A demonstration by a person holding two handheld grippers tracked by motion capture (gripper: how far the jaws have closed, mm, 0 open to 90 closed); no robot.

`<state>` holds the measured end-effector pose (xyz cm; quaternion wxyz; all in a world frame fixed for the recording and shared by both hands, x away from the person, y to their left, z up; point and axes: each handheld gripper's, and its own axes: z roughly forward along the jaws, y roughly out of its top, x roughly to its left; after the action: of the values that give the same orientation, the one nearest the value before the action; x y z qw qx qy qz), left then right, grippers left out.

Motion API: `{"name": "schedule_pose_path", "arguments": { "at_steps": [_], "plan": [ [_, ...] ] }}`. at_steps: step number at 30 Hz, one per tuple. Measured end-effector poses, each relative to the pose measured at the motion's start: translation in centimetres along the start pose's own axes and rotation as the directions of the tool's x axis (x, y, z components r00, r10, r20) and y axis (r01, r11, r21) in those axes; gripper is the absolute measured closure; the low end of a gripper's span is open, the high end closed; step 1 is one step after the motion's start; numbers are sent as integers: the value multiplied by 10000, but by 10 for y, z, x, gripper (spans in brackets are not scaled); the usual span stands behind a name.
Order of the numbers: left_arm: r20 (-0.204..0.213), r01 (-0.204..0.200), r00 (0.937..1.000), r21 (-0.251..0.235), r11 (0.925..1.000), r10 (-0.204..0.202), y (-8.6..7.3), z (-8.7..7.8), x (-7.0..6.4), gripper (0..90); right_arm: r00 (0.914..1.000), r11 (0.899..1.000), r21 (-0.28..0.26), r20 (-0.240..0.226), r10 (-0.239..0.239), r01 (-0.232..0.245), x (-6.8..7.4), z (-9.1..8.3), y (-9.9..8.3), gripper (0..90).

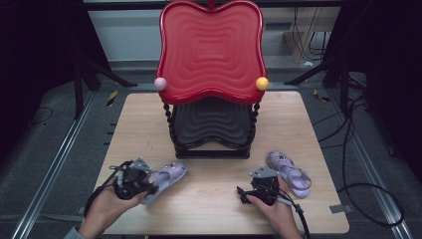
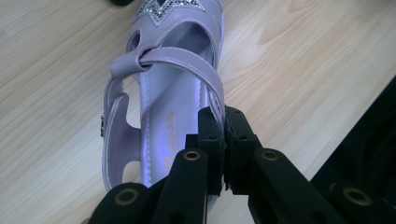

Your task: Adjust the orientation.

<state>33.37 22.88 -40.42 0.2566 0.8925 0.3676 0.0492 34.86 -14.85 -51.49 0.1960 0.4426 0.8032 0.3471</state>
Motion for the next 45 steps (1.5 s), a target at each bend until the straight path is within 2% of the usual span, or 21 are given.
{"name": "schedule_pose_path", "arguments": {
  "at_steps": [4, 6, 7, 10, 13, 14, 17, 21, 25, 26, 28, 29, 30, 31, 32, 36, 37, 39, 40, 42, 45],
  "plan": [
    [57, -351, 9994, 264, 9990, 349, 13, 20, -16, 864, 10000, 10000, -10, -22, -4, 4, 0, 0, 0, 43],
    [70, -402, 9992, 307, 9987, 400, 15, 25, -19, 864, 10000, 10000, 1, -29, 23, -23, 0, -1, -1, 43],
    [164, -496, 9987, 410, 9979, 489, 17, 33, -26, 863, 10000, 10000, 7, -17, 0, 0, 0, -1, -1, 43],
    [327, -558, 9980, 493, 9972, 542, 18, 43, -36, 862, 10000, 10000, 8, -24, -7, 7, 0, -1, -1, 43],
    [259, -646, 9977, 618, 9960, 631, 19, 49, -44, 856, 10000, 10000, 7, -30, -13, 13, 0, -1, -1, 43],
    [162, -809, 9967, 817, 9934, 798, 20, 56, -51, 849, 10000, 10000, 8, -30, -10, 10, 0, -1, -1, 43],
    [62, -876, 9962, 981, 9913, 874, 20, 61, -58, 776, 10000, 10000, 11, -34, -14, 14, 0, -1, -1, 43],
    [227, -915, 9957, 1009, 9907, 896, 23, 51, -60, 652, 10000, 10000, 8, -44, -22, 22, 0, -1, -1, 43],
    [212, -947, 9954, 894, 9915, 931, 26, 29, -55, 595, 10000, 10000, 12, -39, -21, 21, 0, -1, -1, 42],
    [212, -947, 9954, 894, 9915, 931, 26, 29, -55, 587, 10000, 10000, 9, -43, -21, 21, 0, -1, -1, 42],
    [-8, -887, 9960, 895, 9920, 891, 30, 18, -41, 586, 10000, 10000, 12, -41, -20, 20, 0, -1, -1, 43],
    [-8, -887, 9960, 895, 9920, 891, 30, 18, -41, 581, 10000, 10000, 12, -38, -18, 18, 0, -1, -1, 42],
    [-43, -765, 9970, 963, 9924, 772, 33, 14, -31, 573, 10000, 10000, 10, -44, -18, 19, 0, -1, -1, 43],
    [-43, -765, 9970, 963, 9924, 772, 33, 14, -31, 565, 10000, 10000, 10, -43, -18, 18, 0, -1, -1, 43],
    [-238, -715, 9969, 1120, 9911, 746, 36, 13, -22, 566, 10000, 10000, 7, -45, -18, 18, 0, -1, -1, 42],
    [-371, -655, 9967, 1660, 9840, 726, 37, 22, -9, 552, 10000, 10000, 7, -43, -23, 23, 0, -1, -1, 43],
    [-371, -655, 9967, 1660, 9840, 726, 37, 22, -9, 547, 10000, 10000, 7, -43, -23, 23, 0, -1, -1, 43],
    [-290, -640, 9971, 1925, 9792, 708, 37, 29, -4, 546, 10000, 10000, 6, -44, -23, 23, 0, -1, -1, 43],
    [-141, -526, 9983, 1996, 9785, 565, 37, 36, -1, 547, 10000, 10000, 5, -45, -23, 23, 0, -1, -1, 43],
    [-153, -561, 9980, 2135, 9753, 608, 37, 39, -1, 546, 10000, 10000, 8, -44, -22, 22, 0, -1, -1, 43],
    [-108, -661, 9974, 2551, 9647, 712, 36, 48, -1, 546, 10000, 10000, 5, -43, -22, 22, 0, -1, -1, 43]
  ]
}}
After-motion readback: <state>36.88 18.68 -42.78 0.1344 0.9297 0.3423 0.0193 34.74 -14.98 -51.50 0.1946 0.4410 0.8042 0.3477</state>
